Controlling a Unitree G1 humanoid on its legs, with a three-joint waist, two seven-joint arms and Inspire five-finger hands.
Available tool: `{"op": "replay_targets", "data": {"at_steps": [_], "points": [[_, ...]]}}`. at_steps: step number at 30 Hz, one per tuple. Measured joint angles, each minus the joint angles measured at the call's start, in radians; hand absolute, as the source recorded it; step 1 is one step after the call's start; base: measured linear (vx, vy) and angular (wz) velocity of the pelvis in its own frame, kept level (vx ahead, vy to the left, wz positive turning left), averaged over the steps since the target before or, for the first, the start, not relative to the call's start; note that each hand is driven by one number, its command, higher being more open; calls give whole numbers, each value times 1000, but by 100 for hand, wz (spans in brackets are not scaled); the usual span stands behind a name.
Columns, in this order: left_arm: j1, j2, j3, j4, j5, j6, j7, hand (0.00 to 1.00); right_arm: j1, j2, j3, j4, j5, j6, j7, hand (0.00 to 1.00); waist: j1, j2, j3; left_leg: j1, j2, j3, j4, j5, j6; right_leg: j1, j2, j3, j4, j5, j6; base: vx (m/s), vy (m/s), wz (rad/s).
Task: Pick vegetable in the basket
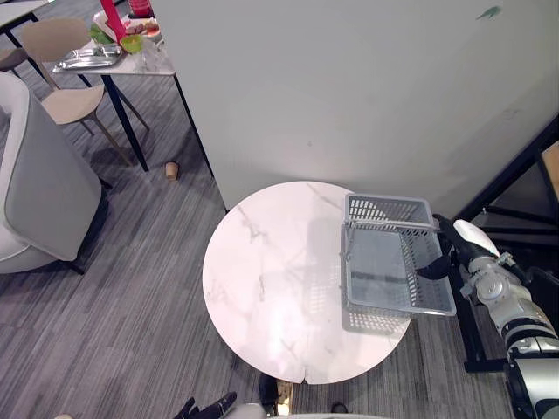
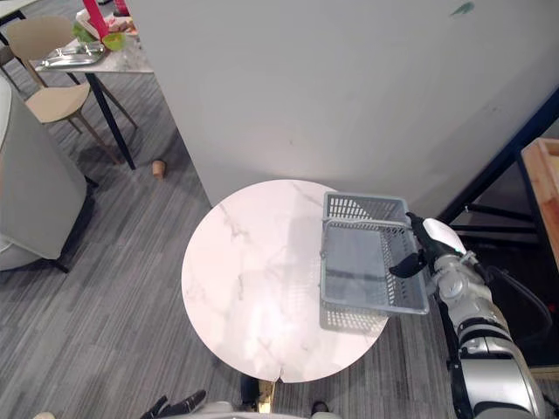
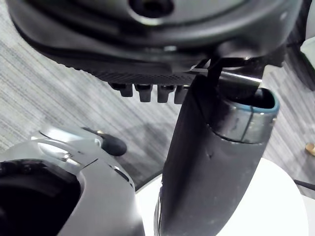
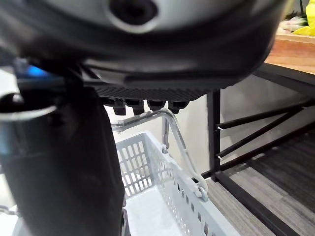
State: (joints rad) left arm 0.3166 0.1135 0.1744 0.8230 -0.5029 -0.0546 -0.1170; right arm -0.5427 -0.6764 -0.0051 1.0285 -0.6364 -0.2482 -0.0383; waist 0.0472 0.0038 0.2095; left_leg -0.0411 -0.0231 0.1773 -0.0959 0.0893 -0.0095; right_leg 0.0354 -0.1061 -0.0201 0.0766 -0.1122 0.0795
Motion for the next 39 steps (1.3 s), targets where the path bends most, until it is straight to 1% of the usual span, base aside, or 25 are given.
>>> {"op": "replay_targets", "data": {"at_steps": [3, 4, 6, 7, 8, 11, 15, 16, 20, 23, 26, 28, 32, 33, 34, 36, 37, 39], "points": [[-25, -1, 0, -13, -9, 0, -5, 100, -81, -15, 18, 15, 1, 7, -15, 100, 3, 13, 42, -15, 6, -16, 0, 8, -6, -18, 6, -1, 5, -1, -2, -20, -39, 1], [-38, -2, -1, -17, -15, 0, -14, 100, -118, -28, 30, 17, 6, 7, -18, 100, 4, 19, 67, -22, 8, -29, 0, 14, -9, -25, 8, -2, 8, 0, -3, -28, -40, 2], [-49, -2, -1, -17, -31, 0, -21, 100, -153, -39, 29, 17, 8, 7, -18, 100, 6, 21, 86, -38, 11, -34, 0, 21, -10, -39, 11, -5, 8, 1, -4, -16, -31, 6], [-52, -2, -1, -17, -38, -1, -21, 100, -168, -39, 28, 17, 8, 8, -20, 100, 8, 18, 100, -40, 12, -36, 0, 22, -10, -40, 13, -6, 8, 1, -5, 0, -25, 6], [-52, -2, -1, -17, -38, -1, -22, 100, -176, -39, 29, 17, 8, 8, -20, 0, 9, 16, 105, -41, 13, -39, 0, 22, -11, -40, 14, -7, 8, 1, -5, 20, -23, 5], [-53, -2, -3, -18, -47, -1, -22, 100, -193, -43, 29, 16, 8, 8, -20, 0, 13, 10, 115, -44, 14, -44, 0, 23, -12, -41, 16, -9, 8, 1, -5, 22, -20, 4], [-58, -2, -6, -35, -56, -1, -21, 100, -202, -83, 64, 12, -4, 7, -15, 0, 23, 9, 123, -45, 17, -47, 0, 25, -14, -41, 18, -10, 8, 2, -5, 0, 0, 0], [-60, -2, -6, -39, -56, -1, -22, 100, -207, -87, 65, 8, -13, 4, -13, 0, 23, 9, 123, -45, 17, -48, 0, 29, -22, -41, 18, -12, 9, 2, -6, 0, 0, 0], [-62, -2, -14, -44, -57, -2, -28, 100, -204, -90, 93, 8, -30, -10, -1, 0, 23, 9, 128, -43, 21, -52, -1, 29, -22, -38, 22, -16, 9, 2, -8, -16, -9, 2], [-64, -3, -14, -43, -56, -1, -33, 100, -141, -72, 107, -41, -27, -62, -13, 0, 23, 8, 128, -39, 24, -54, -1, 29, -23, -32, 25, -21, 9, 1, -10, -40, -14, 3], [-69, -5, -14, -43, -55, -1, -35, 100, -84, -48, 107, -94, -24, -89, -4, 0, 21, 8, 128, -37, 24, -53, -1, 28, -23, -30, 25, -22, 10, 0, -11, -36, -2, 2], [-70, -5, -14, -43, -55, -1, -34, 100, -19, -22, 105, -139, 28, -90, 6, 0, 20, 4, 126, -35, 24, -47, -1, 26, -27, -27, 20, -22, 9, 0, -12, -42, 15, 4], [-69, -4, -13, -41, -53, 0, -28, 100, 104, 32, 60, -226, 119, -52, 12, 0, 9, -11, 116, -26, 22, -21, -1, 23, -30, -19, 17, -14, 6, -1, -11, -10, 9, -4], [-70, -3, -11, -30, -43, 0, -21, 100, 161, 56, 50, -264, 131, -30, 17, 0, 1, -25, 100, -24, 22, -14, -1, 21, -33, -19, 17, -6, 4, -1, -11, -4, 16, -13], [-70, -2, -11, -25, -36, 0, -18, 100, 193, 71, 40, -280, 133, -20, 18, 0, 0, -32, 90, -23, 22, -8, -1, 21, -33, -19, 17, -3, 3, -1, -11, 15, 15, -19], [-69, 0, -6, -6, -35, 0, -18, 100, 304, 132, -8, -317, 174, 30, 22, 0, -6, -53, 54, -12, 21, 12, -1, 20, -34, -14, 17, 12, 1, -1, -11, 35, 5, -19], [-70, 0, -6, -6, -35, 0, -16, 100, 332, 145, -29, -323, 189, 43, 22, 0, -10, -55, 44, -12, 21, 14, -1, 20, -35, -15, 16, 14, 1, -1, -11, 29, 4, -12], [-71, -4, -4, -6, -35, -2, -9, 100, 395, 194, -124, -327, 256, 105, 19, 0, -29, -54, 24, -8, 19, 23, -1, 20, -35, -14, 14, 21, 2, -1, -10, 5, 10, -11]]}}
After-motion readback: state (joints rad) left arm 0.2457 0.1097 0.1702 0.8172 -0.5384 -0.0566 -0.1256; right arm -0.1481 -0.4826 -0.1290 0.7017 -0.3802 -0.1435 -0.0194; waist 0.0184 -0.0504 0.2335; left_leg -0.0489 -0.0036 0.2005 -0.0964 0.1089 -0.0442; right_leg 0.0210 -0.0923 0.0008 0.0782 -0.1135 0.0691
